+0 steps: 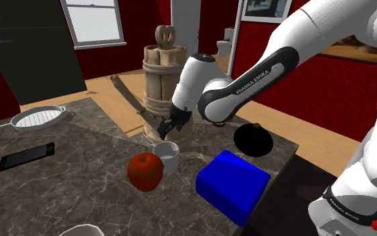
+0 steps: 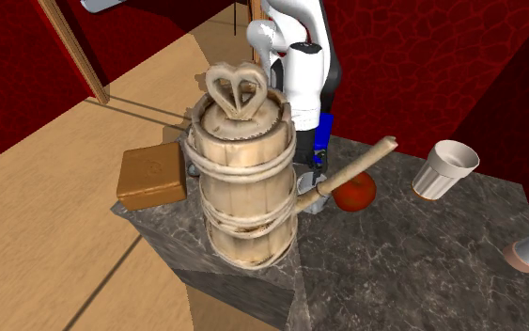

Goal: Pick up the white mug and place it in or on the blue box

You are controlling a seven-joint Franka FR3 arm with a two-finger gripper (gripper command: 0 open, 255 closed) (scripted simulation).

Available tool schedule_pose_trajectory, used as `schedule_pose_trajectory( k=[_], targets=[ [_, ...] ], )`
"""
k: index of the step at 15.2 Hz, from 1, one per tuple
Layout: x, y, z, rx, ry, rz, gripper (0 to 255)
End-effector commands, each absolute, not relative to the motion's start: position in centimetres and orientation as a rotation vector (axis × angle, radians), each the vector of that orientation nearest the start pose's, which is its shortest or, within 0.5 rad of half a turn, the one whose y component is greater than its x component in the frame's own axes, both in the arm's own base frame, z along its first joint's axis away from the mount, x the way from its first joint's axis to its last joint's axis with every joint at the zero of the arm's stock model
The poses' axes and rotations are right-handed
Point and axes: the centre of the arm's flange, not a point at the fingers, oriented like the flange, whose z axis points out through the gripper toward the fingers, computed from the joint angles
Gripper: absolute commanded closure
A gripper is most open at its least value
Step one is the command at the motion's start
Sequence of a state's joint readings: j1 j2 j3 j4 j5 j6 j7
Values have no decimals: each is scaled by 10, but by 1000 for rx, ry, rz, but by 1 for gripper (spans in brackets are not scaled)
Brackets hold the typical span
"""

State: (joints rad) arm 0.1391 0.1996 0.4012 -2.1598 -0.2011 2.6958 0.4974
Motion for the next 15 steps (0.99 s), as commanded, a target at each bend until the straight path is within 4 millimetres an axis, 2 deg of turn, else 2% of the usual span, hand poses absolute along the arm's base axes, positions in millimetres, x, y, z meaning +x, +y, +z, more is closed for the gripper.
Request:
schedule_pose_trajectory(
  k=[1, 6, 7, 8, 9, 10, 11, 12, 13, 14, 15],
  targets=[
    [504, 277, 287, -3040, -201, -257, 0],
    [504, 277, 287, -3040, -201, -257, 0],
    [506, 270, 283, -3036, -202, -256, 255],
    [503, 267, 267, -3038, -204, -258, 255],
    [511, 258, 283, -3030, -203, -251, 255],
    [527, 268, 280, -3036, -203, -255, 255],
    [524, 269, 283, -3037, -201, -255, 255],
    [523, 252, 288, -3026, -199, -249, 255],
    [519, 243, 301, -3016, -202, -241, 255],
    [519, 258, 301, -3028, -202, -249, 255],
    [514, 254, 302, -3023, -203, -248, 255]
  ],
)
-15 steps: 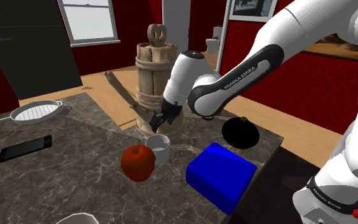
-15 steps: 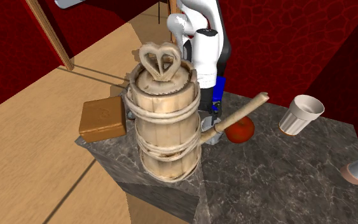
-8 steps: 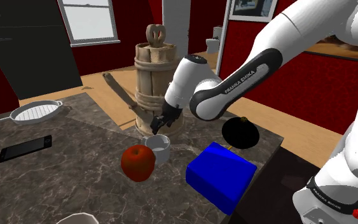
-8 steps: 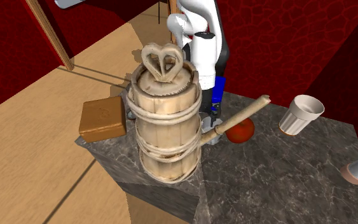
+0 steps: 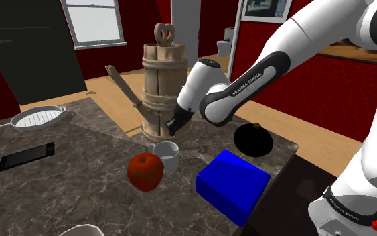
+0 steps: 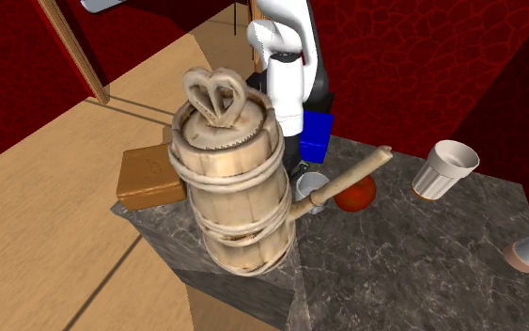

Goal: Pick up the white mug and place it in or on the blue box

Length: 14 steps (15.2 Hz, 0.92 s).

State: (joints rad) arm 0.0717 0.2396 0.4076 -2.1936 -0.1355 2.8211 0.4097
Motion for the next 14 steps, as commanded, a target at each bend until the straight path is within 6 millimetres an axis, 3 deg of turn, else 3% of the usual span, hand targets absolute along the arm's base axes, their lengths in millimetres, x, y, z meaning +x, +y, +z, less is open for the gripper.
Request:
schedule_pose_trajectory(
  k=[1, 2, 7, 14],
  targets=[
    [523, 273, 328, -2888, -231, -531, 255],
    [523, 273, 328, -2888, -231, -531, 0],
    [483, 307, 327, -3012, -84, -336, 0],
    [491, 311, 291, -3012, -84, -336, 0]
  ],
)
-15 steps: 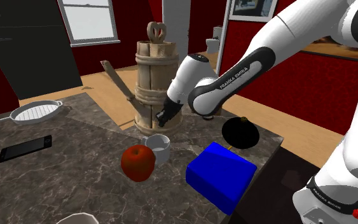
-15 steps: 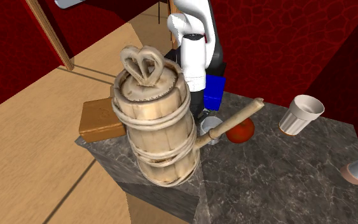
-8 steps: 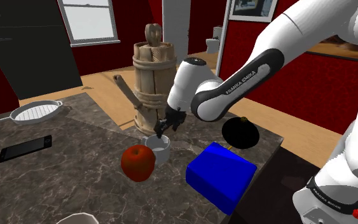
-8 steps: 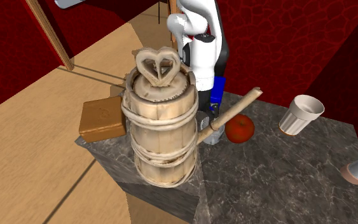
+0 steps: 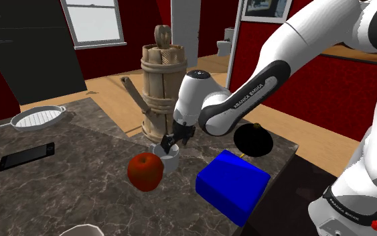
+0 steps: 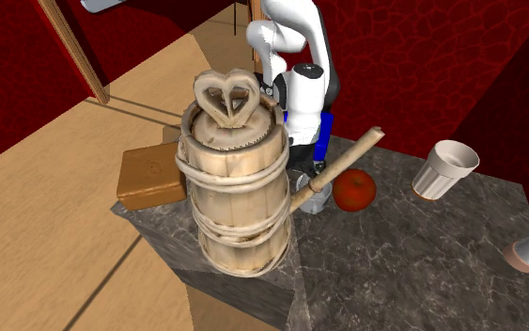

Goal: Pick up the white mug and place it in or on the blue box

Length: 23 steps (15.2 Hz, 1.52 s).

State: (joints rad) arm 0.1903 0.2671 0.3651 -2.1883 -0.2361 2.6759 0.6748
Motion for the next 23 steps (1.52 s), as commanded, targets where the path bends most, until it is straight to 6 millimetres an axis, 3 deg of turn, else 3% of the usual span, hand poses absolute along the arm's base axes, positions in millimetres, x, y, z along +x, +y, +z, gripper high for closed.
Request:
schedule_pose_trajectory(
  k=[1, 8, 9, 18, 23],
  targets=[
    [492, 311, 288, -3012, -84, -336, 0],
    [492, 311, 288, -3012, -84, -336, 0],
    [492, 311, 288, -3012, -84, -336, 255],
    [492, 311, 288, -3012, -84, -336, 255],
    [492, 311, 314, -3012, -84, -336, 255]
  ],
)
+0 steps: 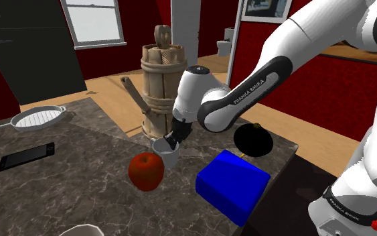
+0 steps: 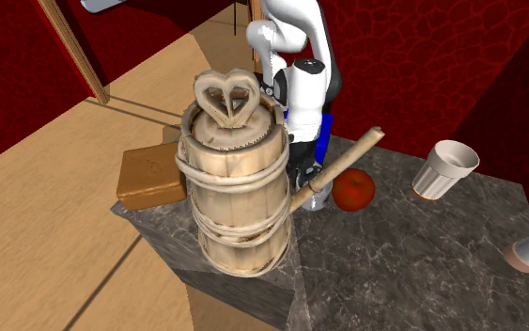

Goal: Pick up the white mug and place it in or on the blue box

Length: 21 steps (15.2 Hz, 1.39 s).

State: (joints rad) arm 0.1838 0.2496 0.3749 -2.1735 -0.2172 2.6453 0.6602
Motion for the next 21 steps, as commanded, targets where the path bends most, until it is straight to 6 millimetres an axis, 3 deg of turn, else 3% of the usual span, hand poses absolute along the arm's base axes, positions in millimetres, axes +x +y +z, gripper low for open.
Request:
schedule_pose_trajectory(
  k=[1, 21],
  targets=[
    [492, 311, 320, -3012, -84, -336, 255],
    [492, 311, 425, -3012, -84, -336, 255]
  ],
)
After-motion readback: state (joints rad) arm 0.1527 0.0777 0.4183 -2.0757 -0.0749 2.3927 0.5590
